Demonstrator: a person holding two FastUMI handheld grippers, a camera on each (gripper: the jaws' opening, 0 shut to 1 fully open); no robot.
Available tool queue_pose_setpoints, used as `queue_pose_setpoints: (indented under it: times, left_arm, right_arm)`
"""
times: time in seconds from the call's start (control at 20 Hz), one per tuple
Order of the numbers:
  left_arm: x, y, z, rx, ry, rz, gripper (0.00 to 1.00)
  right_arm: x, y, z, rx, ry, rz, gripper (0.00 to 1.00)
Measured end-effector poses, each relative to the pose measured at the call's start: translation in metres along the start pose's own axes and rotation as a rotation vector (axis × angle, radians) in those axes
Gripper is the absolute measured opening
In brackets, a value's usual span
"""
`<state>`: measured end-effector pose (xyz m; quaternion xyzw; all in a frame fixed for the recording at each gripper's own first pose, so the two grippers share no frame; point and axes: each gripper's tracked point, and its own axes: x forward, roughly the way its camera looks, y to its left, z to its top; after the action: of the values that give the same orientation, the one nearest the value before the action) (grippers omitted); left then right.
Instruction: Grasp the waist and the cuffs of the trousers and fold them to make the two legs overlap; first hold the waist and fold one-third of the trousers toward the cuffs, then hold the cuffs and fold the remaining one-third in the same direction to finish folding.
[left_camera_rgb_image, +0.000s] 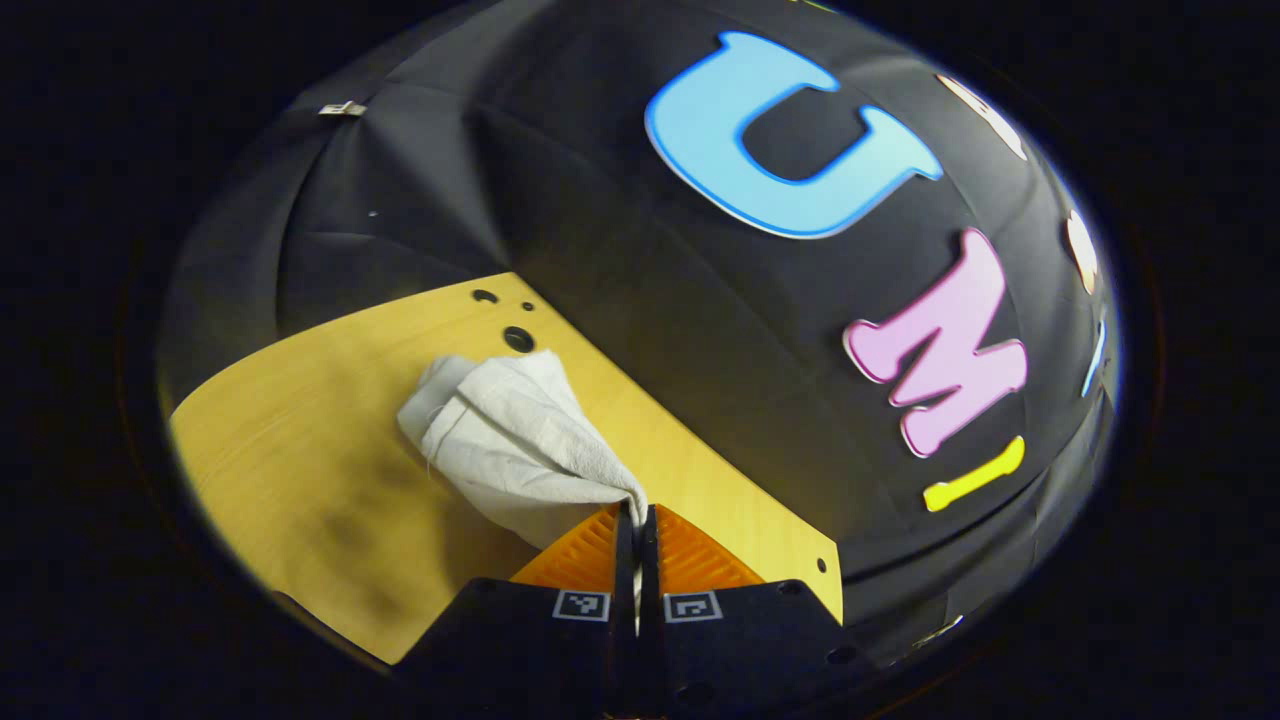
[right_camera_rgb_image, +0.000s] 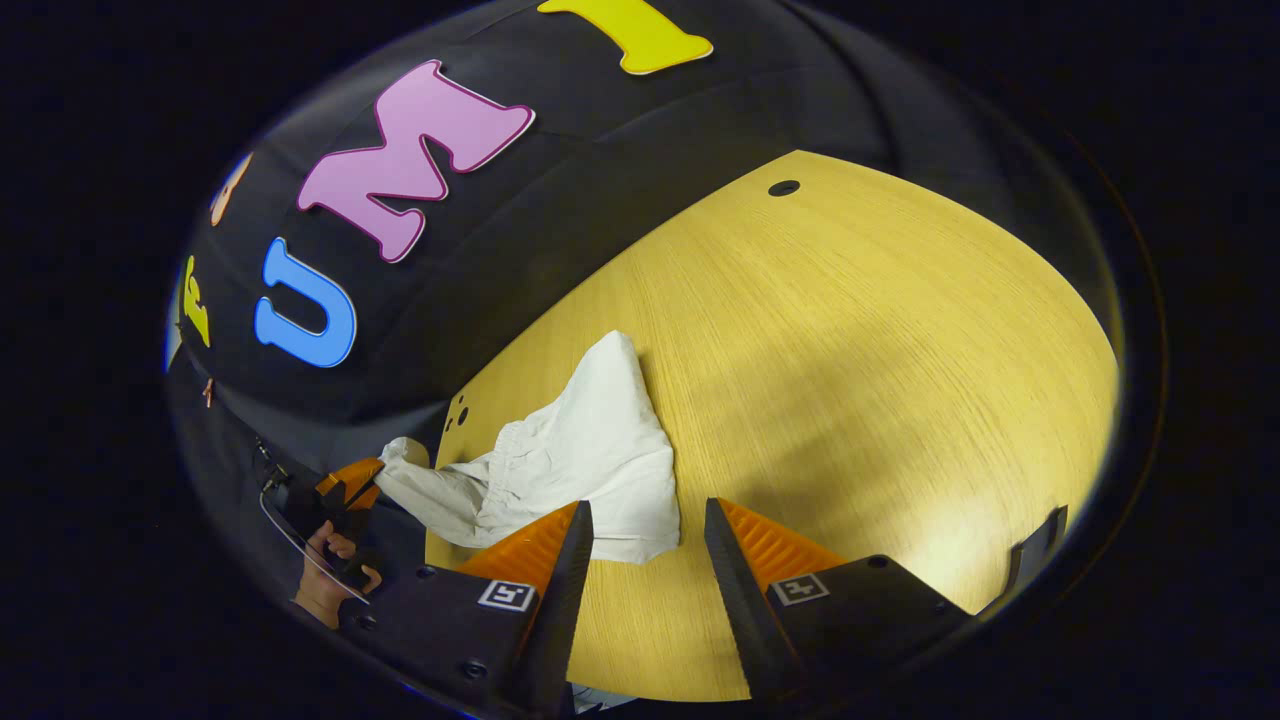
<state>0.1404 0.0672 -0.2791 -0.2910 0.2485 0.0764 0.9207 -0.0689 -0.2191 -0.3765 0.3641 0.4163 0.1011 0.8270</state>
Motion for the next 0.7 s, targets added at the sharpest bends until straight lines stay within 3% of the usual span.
queue_pose_setpoints:
  times: [0.35, 0.7]
  left_arm:
    - [0.018, -0.086, -0.066, 0.166, 0.109, -0.128, 0.05]
    - [0.036, -0.127, -0.161, 0.386, 0.265, -0.179, 0.06]
  right_arm:
    - [-0.016, -0.028, 0.018, 0.047, -0.028, -0.024, 0.70]
    - [-0.029, -0.053, 0.024, 0.082, -0.043, -0.047, 0.70]
